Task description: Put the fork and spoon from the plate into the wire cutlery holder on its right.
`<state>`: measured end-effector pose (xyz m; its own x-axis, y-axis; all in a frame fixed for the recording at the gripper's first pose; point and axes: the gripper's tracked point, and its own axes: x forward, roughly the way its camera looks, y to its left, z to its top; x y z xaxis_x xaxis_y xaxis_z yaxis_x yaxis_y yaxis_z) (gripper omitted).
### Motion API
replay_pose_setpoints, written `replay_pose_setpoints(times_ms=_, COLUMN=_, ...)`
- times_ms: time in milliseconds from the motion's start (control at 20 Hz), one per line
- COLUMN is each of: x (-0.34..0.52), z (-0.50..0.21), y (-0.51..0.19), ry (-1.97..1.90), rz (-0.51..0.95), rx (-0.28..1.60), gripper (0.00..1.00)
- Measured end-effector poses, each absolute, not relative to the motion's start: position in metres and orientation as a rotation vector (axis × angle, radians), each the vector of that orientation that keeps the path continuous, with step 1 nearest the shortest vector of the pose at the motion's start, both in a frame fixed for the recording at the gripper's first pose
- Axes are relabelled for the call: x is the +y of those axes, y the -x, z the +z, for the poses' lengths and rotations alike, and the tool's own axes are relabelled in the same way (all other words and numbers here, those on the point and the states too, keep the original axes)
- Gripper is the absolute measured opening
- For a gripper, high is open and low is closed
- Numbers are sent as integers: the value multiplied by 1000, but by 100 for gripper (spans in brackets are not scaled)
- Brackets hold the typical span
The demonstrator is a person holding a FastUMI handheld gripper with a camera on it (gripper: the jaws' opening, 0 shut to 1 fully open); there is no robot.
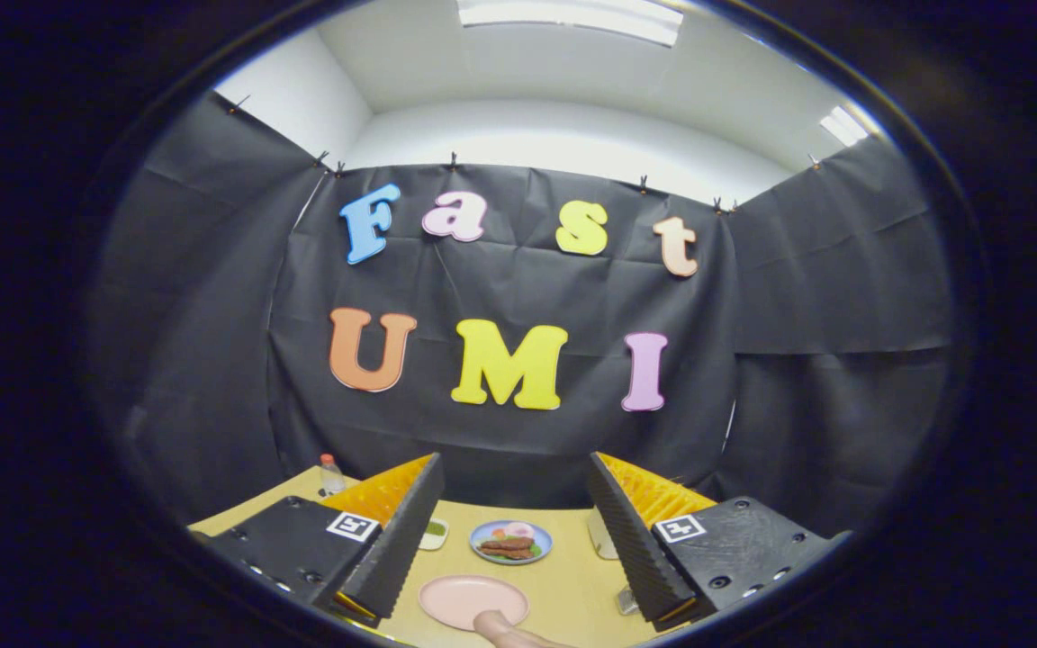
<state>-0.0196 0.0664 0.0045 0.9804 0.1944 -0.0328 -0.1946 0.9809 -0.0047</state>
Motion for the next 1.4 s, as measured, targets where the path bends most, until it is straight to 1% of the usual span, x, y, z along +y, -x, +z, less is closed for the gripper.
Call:
replay_pose_setpoints(times_ms=750, x=68, z=-1, y=17, ry=-12, rz=189, rx=75, gripper=95)
replay_pose_setpoints(times_ms=1100, x=67, z=-6, y=12, ry=-26, rz=152, rx=117, gripper=95)
replay_pose_setpoints(times_ms=1400, x=65, z=-7, y=10, ry=-2, rz=105, rx=110, gripper=95)
